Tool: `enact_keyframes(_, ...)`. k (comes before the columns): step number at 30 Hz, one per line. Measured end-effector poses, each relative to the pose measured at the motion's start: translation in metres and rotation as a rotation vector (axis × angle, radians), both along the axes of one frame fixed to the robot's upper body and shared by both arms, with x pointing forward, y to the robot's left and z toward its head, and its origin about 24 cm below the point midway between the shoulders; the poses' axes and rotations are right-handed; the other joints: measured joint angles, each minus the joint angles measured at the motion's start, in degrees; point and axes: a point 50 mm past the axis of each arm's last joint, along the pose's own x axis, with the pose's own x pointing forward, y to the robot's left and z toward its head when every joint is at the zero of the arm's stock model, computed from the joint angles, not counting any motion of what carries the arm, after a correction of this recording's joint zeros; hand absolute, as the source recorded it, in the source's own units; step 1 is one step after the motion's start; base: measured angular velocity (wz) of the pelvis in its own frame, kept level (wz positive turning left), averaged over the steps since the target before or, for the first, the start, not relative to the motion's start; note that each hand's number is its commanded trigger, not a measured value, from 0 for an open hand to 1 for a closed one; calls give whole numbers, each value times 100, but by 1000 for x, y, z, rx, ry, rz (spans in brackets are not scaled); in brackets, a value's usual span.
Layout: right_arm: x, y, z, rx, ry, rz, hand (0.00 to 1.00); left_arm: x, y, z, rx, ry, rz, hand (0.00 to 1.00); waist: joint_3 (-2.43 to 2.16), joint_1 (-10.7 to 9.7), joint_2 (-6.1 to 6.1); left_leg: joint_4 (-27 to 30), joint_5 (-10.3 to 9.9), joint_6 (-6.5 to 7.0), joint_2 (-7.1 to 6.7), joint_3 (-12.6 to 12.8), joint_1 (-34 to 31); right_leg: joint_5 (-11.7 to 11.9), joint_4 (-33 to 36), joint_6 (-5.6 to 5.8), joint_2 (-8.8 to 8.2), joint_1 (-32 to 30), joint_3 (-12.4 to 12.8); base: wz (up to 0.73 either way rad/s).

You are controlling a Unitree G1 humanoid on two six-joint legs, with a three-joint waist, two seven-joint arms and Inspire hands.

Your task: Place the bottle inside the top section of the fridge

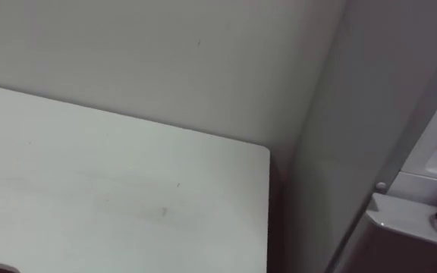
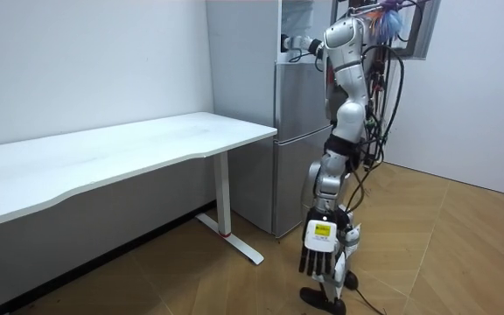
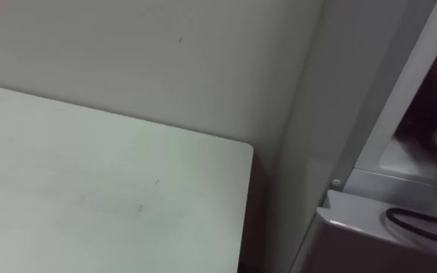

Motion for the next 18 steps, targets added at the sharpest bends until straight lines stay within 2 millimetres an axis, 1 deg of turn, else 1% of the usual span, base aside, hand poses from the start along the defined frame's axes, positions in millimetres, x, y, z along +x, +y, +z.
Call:
enact_keyframes(1, 0, -2, -2, 4, 2, -8, 100, -1, 0, 0, 1, 1, 0, 0, -2, 63, 8, 1, 0, -1, 0, 22, 10, 0, -6, 0, 1, 7, 0, -7)
enact_keyframes(3, 0, -3, -4, 0, 6, -15, 100, -2, 0, 0, 0, 7, 1, 0, 0, 84, 7, 3, -1, -2, -5, 27, 19, 1, -65, -2, 2, 47, -8, -2)
enact_keyframes(4, 0, -5, -6, -4, 11, -18, 100, -3, 0, 0, -2, 13, 3, 0, 20, 103, 33, 5, -7, -4, -8, 26, 58, 1, -94, -2, 4, 101, -9, 0)
enact_keyframes(6, -1, -8, -11, -1, 22, -25, 100, -8, 0, 0, -5, 25, 8, 0, 40, 165, 61, 15, -36, -10, 1, 4, 113, 1, -92, -2, 12, 188, -27, 3)
enact_keyframes(7, -1, -10, -14, 8, 30, -27, 100, -11, 0, 1, -5, 34, 11, 0, 13, 185, 62, 24, -43, -10, 4, -11, 127, 1, -90, -1, 13, 210, -47, 6)
enact_keyframes(9, -2, -13, -16, 15, 34, -31, 100, -14, 0, 1, -8, 47, 14, 0, 22, 216, 75, 26, -43, -11, 5, -24, 138, 1, -92, -1, 12, 231, -93, 6)
enact_keyframes(10, -2, -15, -18, 18, 37, -38, 100, -16, -1, 1, -11, 61, 18, 0, 17, 224, 67, 35, -43, -11, 4, -41, 151, 1, -92, -1, 9, 258, -136, 7)
enact_keyframes(12, -3, -17, -20, 23, 41, -47, 100, -21, -1, 0, -17, 80, 23, 0, 21, 242, 72, 39, -43, -11, 5, -59, 158, 1, -91, -1, 9, 278, -155, 6)
enact_keyframes(13, -3, -18, -22, 29, 42, -52, 89, -23, -1, 0, -18, 89, 26, 0, 18, 276, 67, 47, -43, -12, 5, -61, 158, 1, -92, -1, 11, 277, -155, 0)
enact_keyframes(14, -4, -20, -23, 34, 42, -59, 50, -25, -1, 0, -19, 95, 28, 0, 15, 315, 64, 59, -43, -12, 6, -61, 158, 1, -92, -1, 11, 277, -156, 0)
enact_keyframes(15, -4, -21, -24, 35, 43, -61, 0, -25, -1, 0, -18, 96, 28, 0, 13, 326, 61, 62, -43, -13, 6, -62, 157, 1, -92, -1, 11, 279, -159, 0)
enact_keyframes(18, -5, -24, -27, 34, 42, -71, 0, -25, 0, 1, -13, 94, 26, 0, 10, 371, 56, 78, -44, -13, 5, -76, 161, 1, -91, -1, 10, 296, -170, 0)
